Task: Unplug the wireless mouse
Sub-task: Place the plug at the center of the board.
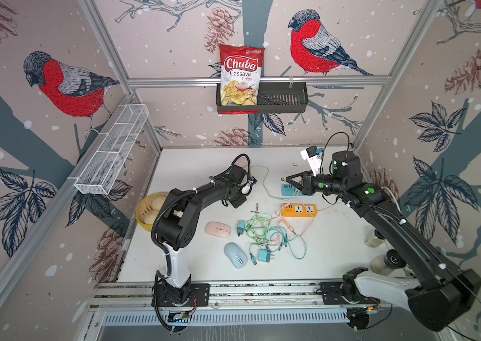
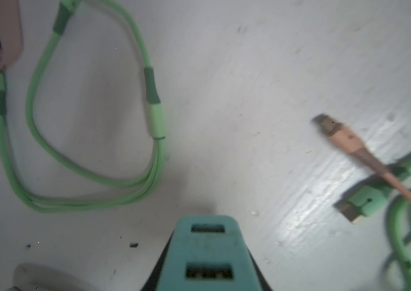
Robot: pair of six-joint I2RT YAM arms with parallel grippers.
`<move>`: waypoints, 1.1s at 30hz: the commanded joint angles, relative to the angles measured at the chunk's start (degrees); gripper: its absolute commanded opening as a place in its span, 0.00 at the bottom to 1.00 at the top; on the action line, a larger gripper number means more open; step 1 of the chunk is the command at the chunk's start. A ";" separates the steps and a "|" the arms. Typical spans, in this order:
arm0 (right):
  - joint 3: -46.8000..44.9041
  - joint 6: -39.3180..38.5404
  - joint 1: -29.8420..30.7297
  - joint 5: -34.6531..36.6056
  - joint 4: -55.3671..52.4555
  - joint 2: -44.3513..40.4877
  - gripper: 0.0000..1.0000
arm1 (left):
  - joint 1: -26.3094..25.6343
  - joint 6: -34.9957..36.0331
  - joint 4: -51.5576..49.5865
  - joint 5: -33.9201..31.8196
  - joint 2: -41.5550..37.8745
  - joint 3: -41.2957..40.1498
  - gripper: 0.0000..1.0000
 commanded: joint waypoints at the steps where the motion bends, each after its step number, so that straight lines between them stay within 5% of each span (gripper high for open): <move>1: -0.14 -1.28 0.04 0.39 0.31 -0.33 0.00 | 0.51 -4.35 -4.36 -1.06 1.95 1.90 0.00; 8: 0.19 -1.88 -0.05 0.51 0.15 -0.07 0.00 | 0.96 -4.19 -4.54 -0.01 3.30 0.89 0.00; 11: 0.22 -1.88 -0.06 0.51 0.04 -0.12 0.00 | 0.96 -4.01 -4.31 -0.30 2.70 0.49 0.36; 13: 0.32 -1.88 -0.02 0.65 -0.11 -0.18 0.00 | 0.96 -3.80 -4.02 -0.21 1.87 0.10 0.44; 21: 1.39 -1.99 0.00 1.53 -0.96 0.17 0.00 | 0.79 -3.39 -6.63 2.80 -3.97 3.07 0.53; 28: 2.90 -1.03 0.74 1.99 -0.68 1.00 0.00 | -3.14 -3.33 -3.16 7.75 -17.22 7.30 0.58; 33: 3.11 0.60 0.74 2.34 0.77 -0.02 0.00 | -9.80 4.40 8.23 24.43 -26.62 2.46 0.62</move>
